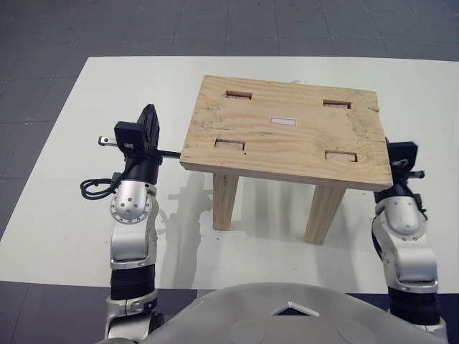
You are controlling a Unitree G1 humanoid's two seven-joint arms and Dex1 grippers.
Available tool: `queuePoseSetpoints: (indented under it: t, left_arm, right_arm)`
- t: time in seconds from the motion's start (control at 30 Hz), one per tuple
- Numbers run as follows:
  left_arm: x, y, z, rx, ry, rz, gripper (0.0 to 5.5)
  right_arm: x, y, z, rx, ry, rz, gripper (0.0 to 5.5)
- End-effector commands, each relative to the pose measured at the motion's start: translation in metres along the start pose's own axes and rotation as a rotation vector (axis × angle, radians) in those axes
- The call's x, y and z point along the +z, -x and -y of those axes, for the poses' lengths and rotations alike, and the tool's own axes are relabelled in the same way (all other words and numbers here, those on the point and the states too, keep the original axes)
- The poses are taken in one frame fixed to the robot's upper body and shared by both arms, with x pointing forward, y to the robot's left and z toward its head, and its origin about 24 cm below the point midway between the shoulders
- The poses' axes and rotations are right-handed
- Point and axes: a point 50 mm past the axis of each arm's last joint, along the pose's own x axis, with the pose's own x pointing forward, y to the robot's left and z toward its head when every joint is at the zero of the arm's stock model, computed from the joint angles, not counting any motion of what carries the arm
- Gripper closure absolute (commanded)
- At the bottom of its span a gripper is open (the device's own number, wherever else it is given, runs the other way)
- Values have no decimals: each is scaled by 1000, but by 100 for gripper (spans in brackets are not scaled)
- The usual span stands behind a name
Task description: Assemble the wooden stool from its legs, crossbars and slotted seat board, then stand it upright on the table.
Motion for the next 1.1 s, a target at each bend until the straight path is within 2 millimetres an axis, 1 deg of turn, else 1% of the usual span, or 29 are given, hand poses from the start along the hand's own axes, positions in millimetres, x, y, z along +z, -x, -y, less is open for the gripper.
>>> queuePoseSetpoints:
  t: [0.03,0.1,0.2,0.3,0.37,0.43,0.6,0.73,0.8,0.93,1.0,1.1]
  left_arm:
    - [-12,11,12,-7,-51,-67,477]
    - [-15,18,18,-2,-35,-90,449]
    - [-16,23,24,-15,-16,-101,410]
    - [-19,29,24,-15,-1,-130,369]
    - [-18,33,24,-21,-34,-133,327]
    - [-17,37,21,-36,-61,-143,312]
    - [-12,43,17,-48,-42,-156,312]
    - [-2,53,11,-43,-27,-159,312]
    - [0,58,8,-33,-25,-168,312]
    - [-1,63,14,-38,-4,-190,312]
    - [2,62,17,-48,-8,-172,312]
    - [0,58,20,-54,-6,-165,312]
  right_arm:
    - [-14,15,-12,-3,8,-31,540]
    - [-16,20,-15,-1,23,-16,509]
    - [-15,23,-16,-5,40,8,461]
    - [-15,26,-15,-7,39,10,412]
    - [-13,26,-16,-2,47,17,369]
    - [-12,29,-16,-3,51,19,367]
    - [-8,34,-14,-17,43,23,367]
    - [5,27,-19,26,30,65,367]
    - [8,26,-20,37,31,73,367]
    - [8,25,-14,30,25,65,367]
    - [9,24,-13,31,19,72,367]
    - [7,23,-9,22,13,65,367]
